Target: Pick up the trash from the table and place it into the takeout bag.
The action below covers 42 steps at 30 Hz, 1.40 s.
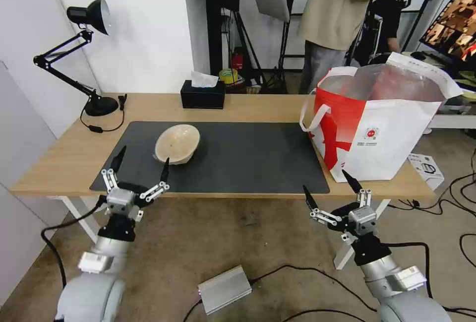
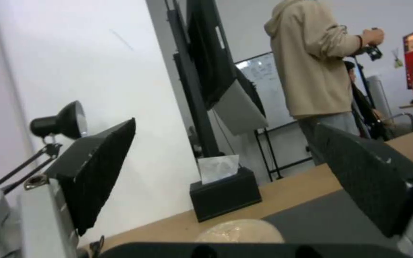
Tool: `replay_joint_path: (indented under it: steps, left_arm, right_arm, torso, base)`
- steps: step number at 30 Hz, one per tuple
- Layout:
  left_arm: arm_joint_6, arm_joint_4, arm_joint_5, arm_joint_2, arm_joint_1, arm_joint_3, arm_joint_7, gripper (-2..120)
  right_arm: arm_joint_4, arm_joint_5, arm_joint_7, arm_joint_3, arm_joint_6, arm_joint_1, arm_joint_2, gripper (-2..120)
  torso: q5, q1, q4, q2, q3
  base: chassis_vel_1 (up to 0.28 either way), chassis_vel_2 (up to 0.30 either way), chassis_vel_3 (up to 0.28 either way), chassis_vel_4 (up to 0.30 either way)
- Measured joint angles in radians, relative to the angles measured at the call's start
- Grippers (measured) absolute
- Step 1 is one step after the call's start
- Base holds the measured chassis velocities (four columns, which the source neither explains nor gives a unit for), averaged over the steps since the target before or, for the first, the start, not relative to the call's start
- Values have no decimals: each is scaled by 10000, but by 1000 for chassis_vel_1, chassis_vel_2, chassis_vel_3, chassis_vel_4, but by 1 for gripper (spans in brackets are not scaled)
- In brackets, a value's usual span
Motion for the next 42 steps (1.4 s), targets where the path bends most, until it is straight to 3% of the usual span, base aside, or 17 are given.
replay_joint_path:
  steps: [8,23,32,38,42]
  left_arm:
    - [432,781,-348,1362,-1406,466,143,100]
    - [692,1923,-984,3006,-3046,1352,806,100]
    - [933,2695,-1070,3954,-4500,2756,1353,100]
    - [1054,3127,-1074,4137,-5309,3629,1481,100]
    - [1481,3606,-1018,4016,-6364,4684,1582,100]
  right_arm:
    - [4,0,4,0,-2,0,0,100]
    - [5,0,10,-1,-2,0,0,100]
    - [5,0,10,-1,-2,1,0,100]
    - [5,0,10,-1,-1,1,0,100]
    - [6,0,11,-1,0,1,0,100]
  torso:
    - [-1,1,0,0,0]
    - [-1,1,0,0,0]
    - [0,1,0,-1,0]
    - [0,1,1,0,0]
    - [0,1,0,0,0]
  base:
    - [0,0,0,0]
    - [0,0,0,0]
    - [0,0,0,0]
    - [0,0,0,0]
    - [0,0,0,0]
